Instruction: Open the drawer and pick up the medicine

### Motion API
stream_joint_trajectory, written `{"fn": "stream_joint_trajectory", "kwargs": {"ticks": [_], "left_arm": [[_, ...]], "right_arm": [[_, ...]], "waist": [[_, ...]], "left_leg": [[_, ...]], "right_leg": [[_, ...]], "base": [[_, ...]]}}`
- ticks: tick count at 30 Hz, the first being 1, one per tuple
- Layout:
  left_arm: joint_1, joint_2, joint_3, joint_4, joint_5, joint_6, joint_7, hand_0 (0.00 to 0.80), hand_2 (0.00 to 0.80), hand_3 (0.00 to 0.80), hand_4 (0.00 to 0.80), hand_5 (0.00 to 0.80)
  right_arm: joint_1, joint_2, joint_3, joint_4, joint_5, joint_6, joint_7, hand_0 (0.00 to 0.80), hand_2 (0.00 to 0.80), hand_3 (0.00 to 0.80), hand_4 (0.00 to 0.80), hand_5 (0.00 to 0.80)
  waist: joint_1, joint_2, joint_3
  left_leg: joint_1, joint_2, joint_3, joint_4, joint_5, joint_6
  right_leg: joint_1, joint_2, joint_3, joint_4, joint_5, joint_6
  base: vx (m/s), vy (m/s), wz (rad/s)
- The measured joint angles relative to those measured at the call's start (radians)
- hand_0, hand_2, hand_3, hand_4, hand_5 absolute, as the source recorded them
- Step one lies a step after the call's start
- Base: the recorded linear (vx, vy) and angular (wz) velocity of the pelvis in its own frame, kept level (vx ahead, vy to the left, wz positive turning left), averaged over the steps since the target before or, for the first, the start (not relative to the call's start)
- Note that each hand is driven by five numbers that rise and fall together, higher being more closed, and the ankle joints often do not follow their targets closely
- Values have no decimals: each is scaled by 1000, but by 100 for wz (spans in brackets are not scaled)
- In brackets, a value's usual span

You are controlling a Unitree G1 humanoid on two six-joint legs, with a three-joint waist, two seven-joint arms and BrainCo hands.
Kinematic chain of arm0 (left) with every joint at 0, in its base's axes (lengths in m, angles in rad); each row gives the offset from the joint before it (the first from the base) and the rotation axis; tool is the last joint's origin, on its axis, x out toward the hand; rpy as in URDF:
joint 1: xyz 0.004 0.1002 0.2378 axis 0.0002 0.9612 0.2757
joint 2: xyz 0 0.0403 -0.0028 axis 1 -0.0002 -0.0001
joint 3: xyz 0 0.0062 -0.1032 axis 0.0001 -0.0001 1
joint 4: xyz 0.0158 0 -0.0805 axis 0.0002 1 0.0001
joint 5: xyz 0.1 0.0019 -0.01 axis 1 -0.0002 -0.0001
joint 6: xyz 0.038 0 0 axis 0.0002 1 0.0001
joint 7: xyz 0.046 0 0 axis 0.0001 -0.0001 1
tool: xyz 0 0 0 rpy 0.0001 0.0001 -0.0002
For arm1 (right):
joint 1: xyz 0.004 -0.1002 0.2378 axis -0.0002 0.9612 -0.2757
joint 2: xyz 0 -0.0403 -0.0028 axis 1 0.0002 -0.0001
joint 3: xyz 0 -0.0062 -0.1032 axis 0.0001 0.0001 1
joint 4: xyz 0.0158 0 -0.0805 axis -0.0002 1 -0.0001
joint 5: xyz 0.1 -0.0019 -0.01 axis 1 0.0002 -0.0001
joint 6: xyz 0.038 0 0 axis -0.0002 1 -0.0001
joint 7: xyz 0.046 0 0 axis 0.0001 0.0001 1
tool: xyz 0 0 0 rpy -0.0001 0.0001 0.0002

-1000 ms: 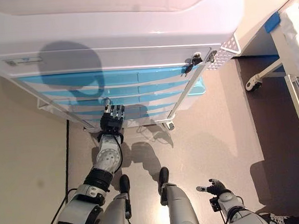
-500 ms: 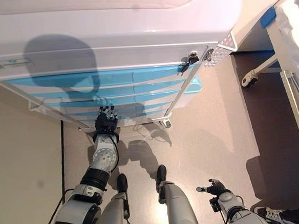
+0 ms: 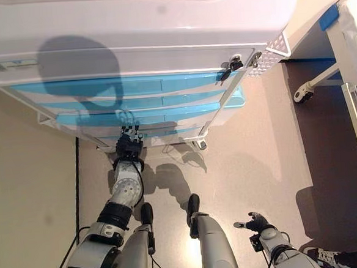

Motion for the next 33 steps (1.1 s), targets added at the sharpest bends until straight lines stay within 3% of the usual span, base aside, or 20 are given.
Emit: {"fn": "stream_joint_trajectory", "kwargs": {"ticks": [8,18,28,33], "left_arm": [[90,1,-29,-59,0,32,-43,800,800,800,800,800],[291,24,-107,-188,-16,90,-121,800,800,800,800,800],[502,135,-170,-316,-39,187,-237,800,800,800,800,800],[605,173,-172,-374,-95,240,-273,800,800,800,800,800]], "right_arm": [[-23,-1,2,0,-9,1,0,0,0,0,0,0],[-18,-1,2,2,-31,3,-1,0,0,0,0,0],[-12,1,3,0,-61,5,2,0,0,0,0,0],[-10,1,3,-5,-65,4,4,0,0,0,0,0]], "waist": [[24,0,46],[100,2,112],[161,41,174],[162,51,180]], "left_leg": [[-15,4,-39,100,-27,-13],[9,1,-92,176,-47,-36],[57,-7,-123,191,-45,-33],[75,-13,-125,185,-44,-31]], "right_leg": [[11,-5,-25,87,-43,-8],[52,-18,-67,184,-96,-39],[119,-27,-89,218,-119,-50],[136,-36,-93,217,-124,-45]], "base": [[-67,-49,11],[-57,-16,14],[-19,1,10],[2,27,5]]}}
